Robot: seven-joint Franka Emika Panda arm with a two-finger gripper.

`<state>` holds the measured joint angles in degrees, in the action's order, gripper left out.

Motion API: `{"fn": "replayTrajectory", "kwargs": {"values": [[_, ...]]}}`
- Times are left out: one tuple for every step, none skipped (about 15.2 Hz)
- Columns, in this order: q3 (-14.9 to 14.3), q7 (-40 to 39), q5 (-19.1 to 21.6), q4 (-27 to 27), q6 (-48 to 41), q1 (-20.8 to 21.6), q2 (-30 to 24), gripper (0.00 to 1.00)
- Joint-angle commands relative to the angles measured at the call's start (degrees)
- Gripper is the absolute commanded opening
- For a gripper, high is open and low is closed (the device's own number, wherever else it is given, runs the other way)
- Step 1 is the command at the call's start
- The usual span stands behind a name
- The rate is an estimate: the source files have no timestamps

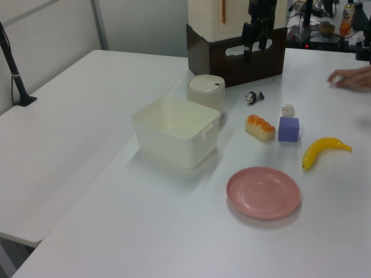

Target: Open the trash can

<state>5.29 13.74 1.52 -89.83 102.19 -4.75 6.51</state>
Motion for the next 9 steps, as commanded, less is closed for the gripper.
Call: {"fn": "replayTrajectory", "kwargs": {"values": [[-0.37, -2.14, 1.38, 0.26, -2.00, -0.44, -0.54, 1.00], [-0.46, -1.97, 1.38, 0.26, -2.09, -0.44, -0.54, 1.00], [-0.46, -2.49, 1.38, 0.26, -2.09, -0.44, -0.62, 1.00], [-0.46, -2.58, 1.38, 0.18, -2.00, -0.44, -0.62, 1.00], [-0.46, -2.58, 1.38, 0.26, -2.00, -0.44, -0.45, 1.00], [-0.46, -2.58, 1.38, 0.26, -2.00, -0.44, -0.45, 1.00], [-0.46, -2.58, 1.38, 0.26, -1.91, -0.44, -0.45, 1.00], [-0.46, -2.49, 1.38, 0.26, -1.91, -0.44, -0.45, 1.00], [-0.46, -2.49, 1.38, 0.26, -1.91, -0.44, -0.54, 1.00]]}}
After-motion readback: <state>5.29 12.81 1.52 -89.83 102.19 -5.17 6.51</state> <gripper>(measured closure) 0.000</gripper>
